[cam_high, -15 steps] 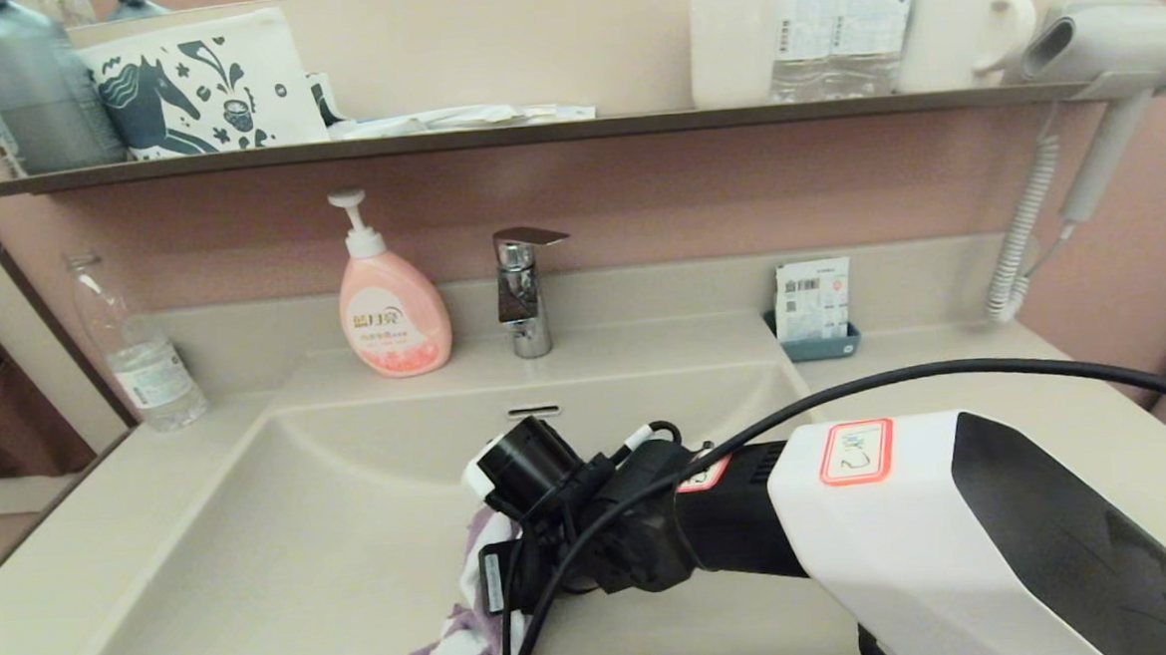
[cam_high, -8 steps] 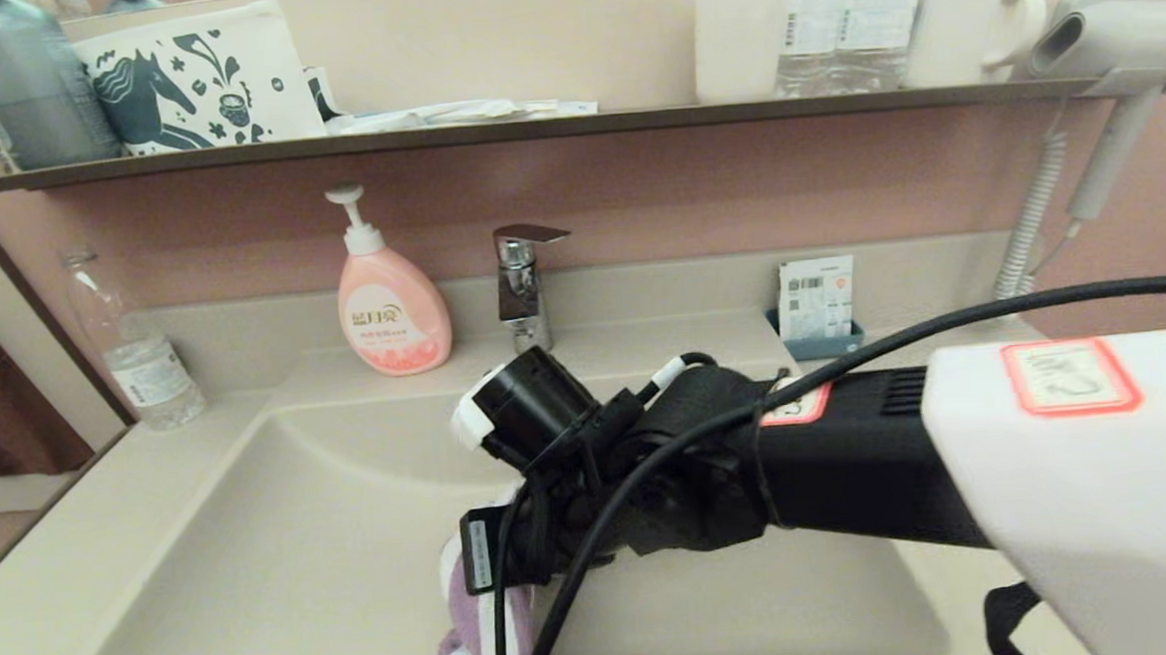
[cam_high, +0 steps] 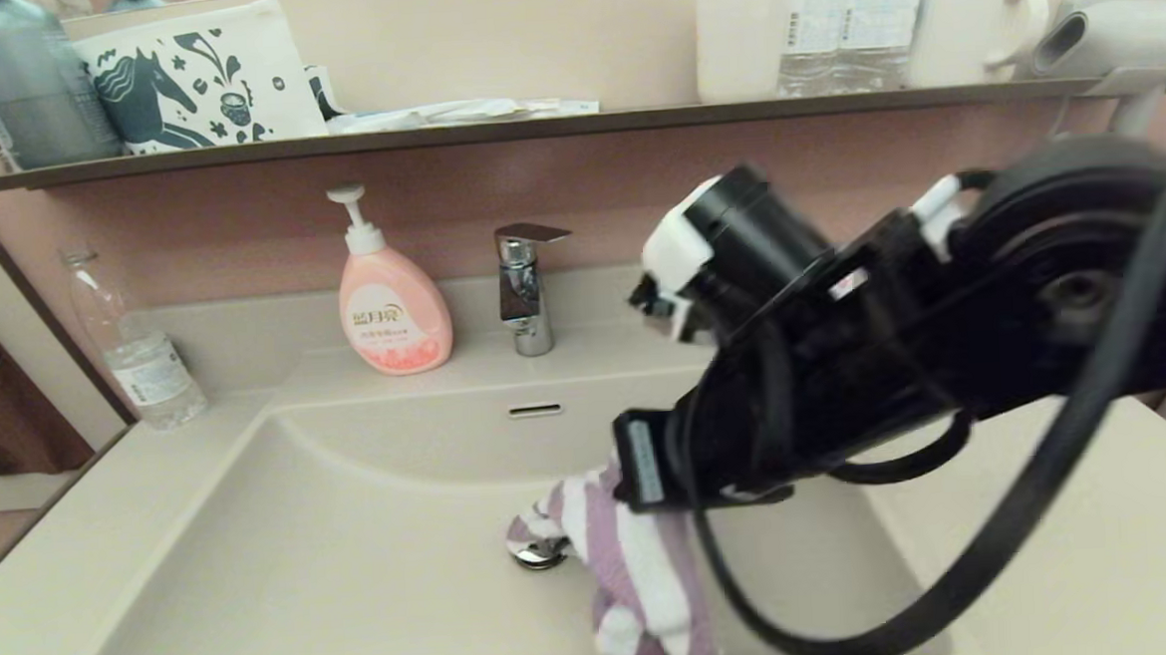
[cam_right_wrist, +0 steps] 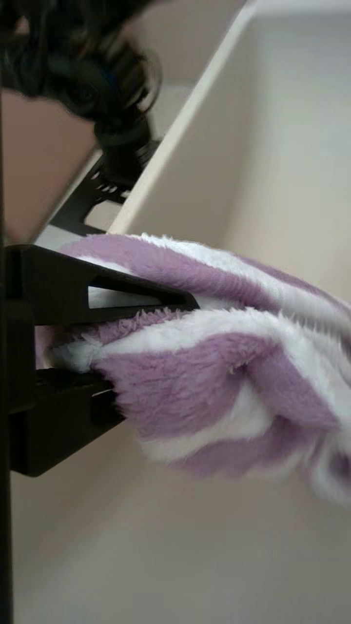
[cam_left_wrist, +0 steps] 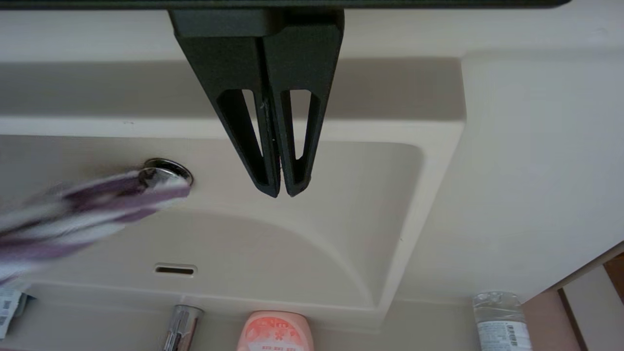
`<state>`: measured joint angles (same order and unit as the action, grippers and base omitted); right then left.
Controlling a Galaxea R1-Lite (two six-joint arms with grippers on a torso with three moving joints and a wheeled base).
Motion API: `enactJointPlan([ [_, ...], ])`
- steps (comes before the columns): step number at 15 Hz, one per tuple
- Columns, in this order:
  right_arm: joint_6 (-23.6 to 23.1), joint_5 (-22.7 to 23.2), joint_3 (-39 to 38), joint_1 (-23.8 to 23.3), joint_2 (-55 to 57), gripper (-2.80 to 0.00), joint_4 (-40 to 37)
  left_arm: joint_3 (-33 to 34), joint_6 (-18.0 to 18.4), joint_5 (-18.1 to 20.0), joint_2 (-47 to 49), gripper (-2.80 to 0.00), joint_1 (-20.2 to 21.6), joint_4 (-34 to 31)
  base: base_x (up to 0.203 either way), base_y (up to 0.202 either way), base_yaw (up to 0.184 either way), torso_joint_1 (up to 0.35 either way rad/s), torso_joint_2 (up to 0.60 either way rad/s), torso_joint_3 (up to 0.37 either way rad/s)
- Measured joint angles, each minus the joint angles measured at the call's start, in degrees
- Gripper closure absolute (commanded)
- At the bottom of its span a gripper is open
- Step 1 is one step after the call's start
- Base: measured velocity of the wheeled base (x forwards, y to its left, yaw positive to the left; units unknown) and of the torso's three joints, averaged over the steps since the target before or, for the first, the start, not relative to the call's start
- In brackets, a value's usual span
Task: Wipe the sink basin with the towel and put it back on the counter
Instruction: Wipe the sink
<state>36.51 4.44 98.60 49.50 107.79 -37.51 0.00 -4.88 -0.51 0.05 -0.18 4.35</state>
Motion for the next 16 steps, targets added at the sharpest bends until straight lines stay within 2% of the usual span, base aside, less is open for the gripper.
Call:
enactJointPlan([
  [5, 0.02, -0.06, -4.47, -11.50, -18.00, 0.00, -6.62, 0.00, 0.00, 0.00, 0.00, 0.00, 0.00, 0.00, 0.000, 0.000, 0.000, 0.000, 0.00, 0.000],
  [10, -0.02, -0.79, -2.54, -21.38, -27.50, 0.00, -16.23, 0.00, 0.02, 0.01, 0.01, 0.00, 0.00, 0.01, 0.000, 0.000, 0.000, 0.000, 0.00, 0.000],
  [12, 0.00, -6.23, -2.60, -23.29, -28.44, 0.00, -21.39, 0.00, 0.00, -0.02, 0.00, 0.00, 0.00, 0.00, 0.000, 0.000, 0.000, 0.000, 0.00, 0.000],
  [14, 0.06, -11.96, -6.18, -24.08, -28.63, 0.00, -23.78, 0.00, 0.02, 0.01, 0.02, 0.00, 0.00, -0.02, 0.000, 0.000, 0.000, 0.000, 0.00, 0.000],
  [16, 0.25, -13.54, -11.28, -24.34, -28.62, 0.00, -23.64, 0.00, 0.00, 0.00, 0.02, 0.00, 0.00, -0.02, 0.000, 0.000, 0.000, 0.000, 0.00, 0.000],
])
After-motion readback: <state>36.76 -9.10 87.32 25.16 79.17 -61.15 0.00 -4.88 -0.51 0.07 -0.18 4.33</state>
